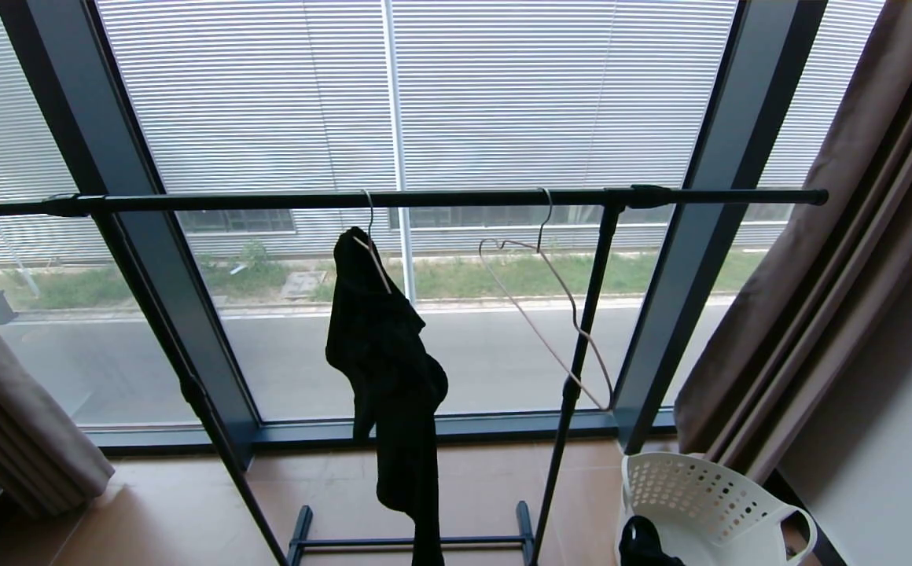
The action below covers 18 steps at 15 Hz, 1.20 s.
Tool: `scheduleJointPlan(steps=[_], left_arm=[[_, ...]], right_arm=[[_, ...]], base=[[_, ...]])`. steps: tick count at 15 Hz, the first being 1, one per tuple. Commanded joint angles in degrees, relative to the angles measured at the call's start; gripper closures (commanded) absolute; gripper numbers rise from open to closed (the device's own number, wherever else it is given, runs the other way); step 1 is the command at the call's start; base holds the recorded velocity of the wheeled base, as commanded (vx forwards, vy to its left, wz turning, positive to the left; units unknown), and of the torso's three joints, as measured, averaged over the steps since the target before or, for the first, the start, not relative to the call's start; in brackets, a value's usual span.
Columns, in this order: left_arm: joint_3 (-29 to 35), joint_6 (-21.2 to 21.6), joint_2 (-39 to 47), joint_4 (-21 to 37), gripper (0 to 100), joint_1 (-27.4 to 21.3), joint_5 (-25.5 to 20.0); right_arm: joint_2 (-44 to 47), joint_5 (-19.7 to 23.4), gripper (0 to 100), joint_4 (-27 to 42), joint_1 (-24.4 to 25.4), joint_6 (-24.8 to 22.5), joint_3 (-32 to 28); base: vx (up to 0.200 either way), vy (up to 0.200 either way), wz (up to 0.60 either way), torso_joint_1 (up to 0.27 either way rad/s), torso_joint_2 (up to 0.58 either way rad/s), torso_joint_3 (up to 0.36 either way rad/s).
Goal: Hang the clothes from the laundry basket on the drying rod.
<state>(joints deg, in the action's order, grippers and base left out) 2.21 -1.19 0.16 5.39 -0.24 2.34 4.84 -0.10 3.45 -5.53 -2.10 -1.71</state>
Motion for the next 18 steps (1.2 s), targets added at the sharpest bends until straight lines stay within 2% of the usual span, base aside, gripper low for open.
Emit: scheduleJointPlan(steps=[1,10,13,18], left_arm=[[0.0,-0.1,-0.1,0.1,0,0.0,0.0],[0.1,-0.3,-0.1,0.1,0,0.0,-0.1],[0.1,-0.3,-0.1,0.1,0,0.0,-0.1],[0.0,0.0,-0.1,0.1,0,0.0,-0.1]], right_arm=[[0.3,0.0,0,-0.1,0.0,0.3,0.1],[0.3,0.1,0,-0.1,0.5,0.7,0.1],[0.3,0.1,0,-0.1,0.5,0.8,0.1],[0.3,0.0,0,-0.1,0.5,1.5,0.2]], base=[[0.000,0.000,0.00,0.000,0.00,0.000],[0.000,0.000,-0.60,-0.134,0.34,0.204],[0.000,0.000,0.00,-0.167,0.43,0.268],[0.000,0.000,0.00,-0.022,0.07,0.036]])
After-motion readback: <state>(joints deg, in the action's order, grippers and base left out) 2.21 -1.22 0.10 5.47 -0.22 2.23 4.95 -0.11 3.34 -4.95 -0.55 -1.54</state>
